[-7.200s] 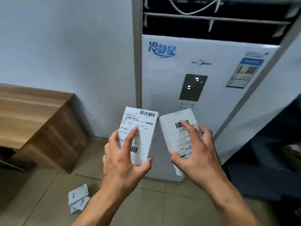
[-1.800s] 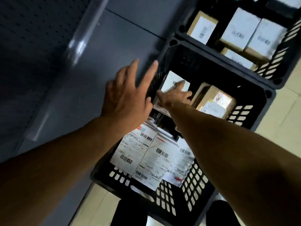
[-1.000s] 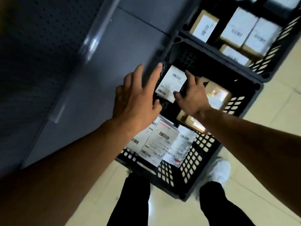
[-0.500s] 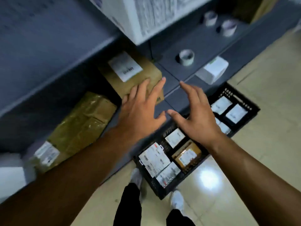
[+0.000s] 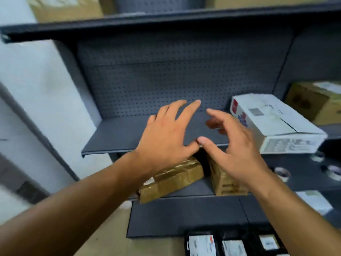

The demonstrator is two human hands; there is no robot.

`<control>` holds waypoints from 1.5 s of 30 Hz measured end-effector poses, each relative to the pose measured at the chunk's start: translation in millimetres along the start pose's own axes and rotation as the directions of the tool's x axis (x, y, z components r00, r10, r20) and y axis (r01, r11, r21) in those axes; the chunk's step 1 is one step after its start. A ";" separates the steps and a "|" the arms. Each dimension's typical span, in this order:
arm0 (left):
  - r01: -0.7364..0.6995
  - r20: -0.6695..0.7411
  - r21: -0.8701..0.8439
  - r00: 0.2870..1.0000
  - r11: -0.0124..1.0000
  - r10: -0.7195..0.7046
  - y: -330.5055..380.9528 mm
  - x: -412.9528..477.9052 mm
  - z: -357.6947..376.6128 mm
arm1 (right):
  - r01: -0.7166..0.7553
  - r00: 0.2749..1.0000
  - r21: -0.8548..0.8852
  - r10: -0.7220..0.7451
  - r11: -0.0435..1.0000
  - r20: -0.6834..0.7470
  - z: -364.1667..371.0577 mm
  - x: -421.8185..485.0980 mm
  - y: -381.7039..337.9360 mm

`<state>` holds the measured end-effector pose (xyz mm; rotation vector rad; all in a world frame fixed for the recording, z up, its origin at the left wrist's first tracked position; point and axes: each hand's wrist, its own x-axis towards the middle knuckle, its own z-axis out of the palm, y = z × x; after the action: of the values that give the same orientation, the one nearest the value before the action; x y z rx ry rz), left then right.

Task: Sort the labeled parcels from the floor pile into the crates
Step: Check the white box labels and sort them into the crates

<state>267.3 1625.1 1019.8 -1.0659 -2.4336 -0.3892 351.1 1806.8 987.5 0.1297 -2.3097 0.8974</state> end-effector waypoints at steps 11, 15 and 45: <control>0.380 -0.173 0.165 0.920 0.910 -0.353 -174.2 -228.6 -225.0 | 0.267 0.937 0.239 -0.310 0.934 0.161 168.0 15.4 -271.6; 0.490 -0.226 0.212 0.866 0.846 -0.445 -225.0 -328.2 -292.8 | 0.357 0.858 0.279 -0.431 0.892 0.279 237.8 0.0 -375.9; 0.930 -0.425 0.292 0.335 0.222 -0.841 -620.9 -601.6 -452.9 | 0.424 0.281 0.803 -0.904 0.419 0.323 771.7 107.6 -739.0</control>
<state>295.4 650.2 1056.1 0.7342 -2.4838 -0.1334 80.4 769.2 1045.3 2.0524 -2.0311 1.0923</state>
